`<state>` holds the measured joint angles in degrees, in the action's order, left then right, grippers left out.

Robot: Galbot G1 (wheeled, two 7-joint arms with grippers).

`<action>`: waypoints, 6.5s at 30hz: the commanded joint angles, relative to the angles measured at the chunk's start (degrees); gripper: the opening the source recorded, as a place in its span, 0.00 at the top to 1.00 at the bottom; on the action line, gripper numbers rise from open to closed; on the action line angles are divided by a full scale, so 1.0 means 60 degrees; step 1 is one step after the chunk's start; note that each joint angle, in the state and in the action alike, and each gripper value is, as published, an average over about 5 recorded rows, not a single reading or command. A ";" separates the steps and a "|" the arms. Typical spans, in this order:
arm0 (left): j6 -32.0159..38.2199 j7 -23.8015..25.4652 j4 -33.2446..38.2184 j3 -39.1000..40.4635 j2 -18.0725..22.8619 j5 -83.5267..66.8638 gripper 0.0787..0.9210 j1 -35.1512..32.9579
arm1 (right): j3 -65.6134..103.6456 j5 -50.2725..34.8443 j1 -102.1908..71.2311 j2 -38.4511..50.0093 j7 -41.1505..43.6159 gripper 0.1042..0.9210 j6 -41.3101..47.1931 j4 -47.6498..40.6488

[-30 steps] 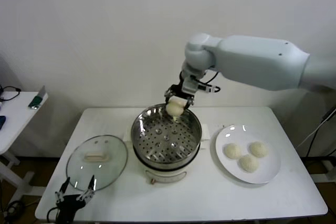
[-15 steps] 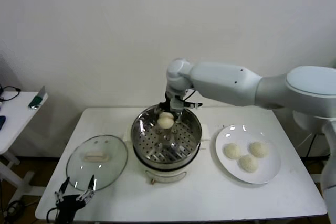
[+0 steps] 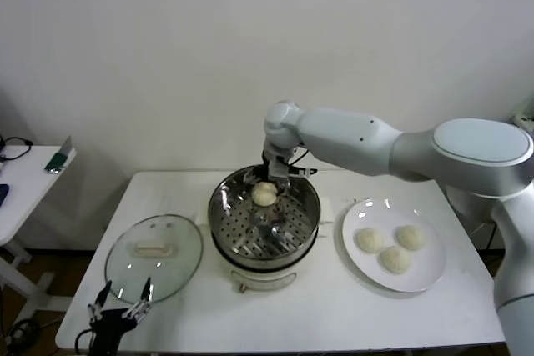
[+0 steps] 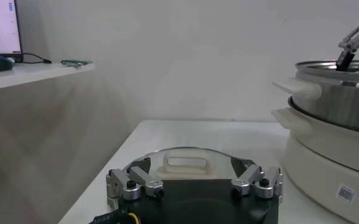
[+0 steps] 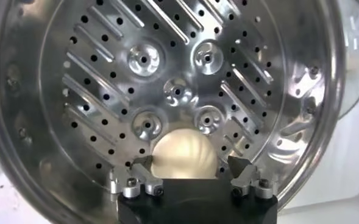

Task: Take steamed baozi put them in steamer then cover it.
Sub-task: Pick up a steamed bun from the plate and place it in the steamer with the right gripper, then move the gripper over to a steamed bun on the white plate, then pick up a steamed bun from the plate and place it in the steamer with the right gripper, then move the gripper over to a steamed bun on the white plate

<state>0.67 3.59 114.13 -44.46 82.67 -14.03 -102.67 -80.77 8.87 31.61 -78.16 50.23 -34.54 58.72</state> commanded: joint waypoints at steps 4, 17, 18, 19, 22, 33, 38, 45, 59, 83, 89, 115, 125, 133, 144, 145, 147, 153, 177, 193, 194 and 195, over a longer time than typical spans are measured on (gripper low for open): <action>-0.0047 0.0008 0.0003 0.0049 -0.0006 0.0079 0.12 0.0021 | -0.0555 -0.2833 0.1747 0.1248 0.0744 0.12 0.0383 0.1666; -0.0118 0.0028 -0.0085 0.0046 -0.0058 0.0098 0.12 0.0238 | -0.4845 -0.7219 0.5050 0.6093 0.1710 0.12 0.5450 0.3502; -0.0121 0.0028 -0.0091 0.0046 -0.0061 0.0090 0.12 0.0247 | -0.4990 -0.7163 0.4877 0.6430 0.1489 0.12 0.5846 0.3614; -0.0127 0.0029 -0.0097 0.0045 -0.0064 0.0083 0.12 0.0258 | -0.5057 -0.7095 0.4638 0.6779 0.1256 0.12 0.6266 0.3779; -0.0144 0.0034 -0.0125 0.0044 -0.0073 0.0071 0.12 0.0297 | -0.4868 -0.6940 0.3779 0.7578 0.0626 0.12 0.7436 0.4395; -0.0131 0.0038 -0.0217 0.0039 -0.0119 0.0067 0.12 0.0368 | -0.2005 -0.5638 -0.0032 0.7804 -0.0534 0.12 0.9287 0.4516; -0.0077 0.0032 -0.0247 0.0060 -0.0111 0.0111 0.12 0.0340 | -0.1228 -0.5063 -0.1037 0.7295 -0.0529 0.12 0.9248 0.3612; -0.0010 0.0027 -0.0333 0.0067 -0.0093 0.0168 0.12 0.0341 | -0.0367 -0.4558 -0.2102 0.6593 -0.0585 0.12 0.9171 0.2550; 0.0031 0.0022 -0.0406 0.0002 -0.0095 0.0232 0.12 0.0365 | 0.0559 -0.4413 -0.3124 0.5617 -0.0723 0.14 0.9138 0.1510; 0.0012 0.0011 -0.0262 0.0004 -0.0078 0.0236 0.12 0.0359 | -0.1858 -0.6016 0.0600 0.5385 0.0157 0.39 0.8832 0.2270; -0.0038 0.0023 -0.0202 0.0039 -0.0116 0.0227 0.12 0.0452 | -0.4022 -0.8201 0.4743 0.4474 0.0848 0.39 0.8801 0.3145; -0.0192 0.0025 0.0035 0.0024 -0.0043 0.0197 0.12 0.0388 | -0.1799 -1.1403 0.2713 -0.0780 -0.1788 0.39 1.1495 0.3745; -0.0173 0.0020 -0.0027 0.0055 -0.0034 0.0242 0.12 0.0365 | -0.1612 -1.0606 0.1098 -0.0976 -0.2688 0.39 1.1950 0.2739; -0.0169 0.0013 -0.0073 0.0045 -0.0042 0.0214 0.12 0.0394 | -0.1684 -1.0001 0.0596 -0.1075 -0.2727 0.39 1.1977 0.2197; -0.0169 0.0009 -0.0034 0.0028 -0.0046 0.0229 0.12 0.0428 | -0.1584 -0.9937 0.0703 -0.0995 -0.2849 0.20 1.2010 0.2291; -0.0170 0.0009 -0.0013 0.0020 -0.0041 0.0234 0.12 0.0422 | -0.1625 -0.9950 0.0905 -0.0911 -0.2770 0.17 1.1966 0.2361; -0.0180 0.0008 0.0037 0.0014 -0.0027 0.0237 0.12 0.0411 | -0.1792 -0.9970 0.1438 -0.0637 -0.2482 0.14 1.1789 0.2610; -0.0213 0.0016 0.0152 0.0060 -0.0005 0.0277 0.12 0.0405 | -0.2662 -0.9914 0.3506 0.1230 -0.0788 0.12 1.0599 0.3916; -0.0292 0.0037 0.0051 0.0002 0.0007 0.0238 0.12 0.0634 | -0.3103 -0.4751 0.1076 0.8889 0.0599 0.12 0.8816 0.4955; -0.0255 0.0029 -0.0025 0.0112 0.0132 0.0422 0.12 0.0577 | 0.0295 -0.3577 -0.2780 0.8136 -0.0214 0.12 0.9160 0.3504; -0.0252 0.0029 -0.0023 0.0111 0.0131 0.0424 0.12 0.0570 | 0.0360 -0.3575 -0.2858 0.8060 -0.0239 0.12 0.9179 0.3451; -0.0250 0.0028 -0.0021 0.0108 0.0128 0.0425 0.12 0.0561 | 0.0424 -0.3575 -0.2942 0.7981 -0.0261 0.12 0.9203 0.3402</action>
<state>-0.86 3.76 113.94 -43.81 83.46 -11.60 -99.29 -85.32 -16.35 23.37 -30.45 49.77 20.56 81.74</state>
